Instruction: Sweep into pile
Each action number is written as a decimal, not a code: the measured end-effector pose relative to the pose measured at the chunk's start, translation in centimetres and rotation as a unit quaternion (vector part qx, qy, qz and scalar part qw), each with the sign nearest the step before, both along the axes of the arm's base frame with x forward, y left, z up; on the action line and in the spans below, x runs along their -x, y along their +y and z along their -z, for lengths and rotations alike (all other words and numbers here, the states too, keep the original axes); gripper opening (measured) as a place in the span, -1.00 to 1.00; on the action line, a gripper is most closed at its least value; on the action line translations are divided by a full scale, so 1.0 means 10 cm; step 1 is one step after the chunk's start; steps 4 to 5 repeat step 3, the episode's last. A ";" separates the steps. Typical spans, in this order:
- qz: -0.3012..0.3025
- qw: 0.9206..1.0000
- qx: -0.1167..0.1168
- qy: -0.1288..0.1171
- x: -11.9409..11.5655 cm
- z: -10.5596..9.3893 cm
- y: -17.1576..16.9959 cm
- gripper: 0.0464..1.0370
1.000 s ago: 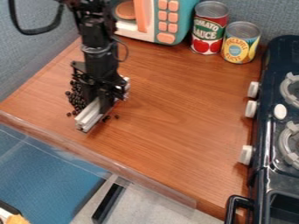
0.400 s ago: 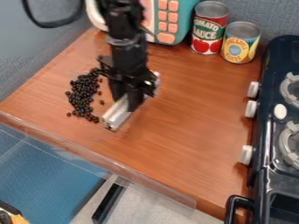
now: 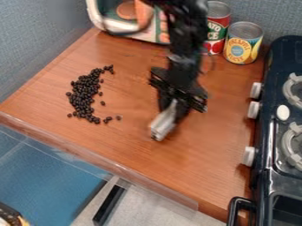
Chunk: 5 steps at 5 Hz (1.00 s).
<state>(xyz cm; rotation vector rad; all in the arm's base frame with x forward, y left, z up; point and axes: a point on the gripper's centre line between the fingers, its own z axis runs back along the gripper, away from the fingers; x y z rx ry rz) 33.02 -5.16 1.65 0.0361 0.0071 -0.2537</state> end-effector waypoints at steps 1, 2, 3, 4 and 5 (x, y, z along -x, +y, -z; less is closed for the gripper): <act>0.006 1.000 0.001 0.005 -0.19 0.10 -0.10 0.36; 0.015 1.000 0.003 0.019 -0.16 0.07 -0.11 0.89; 0.022 0.998 0.024 -0.048 -0.17 -0.44 -0.17 0.94; 0.022 0.998 0.024 -0.048 -0.17 -0.44 -0.17 0.94; 0.022 0.998 0.024 -0.048 -0.17 -0.44 -0.17 0.94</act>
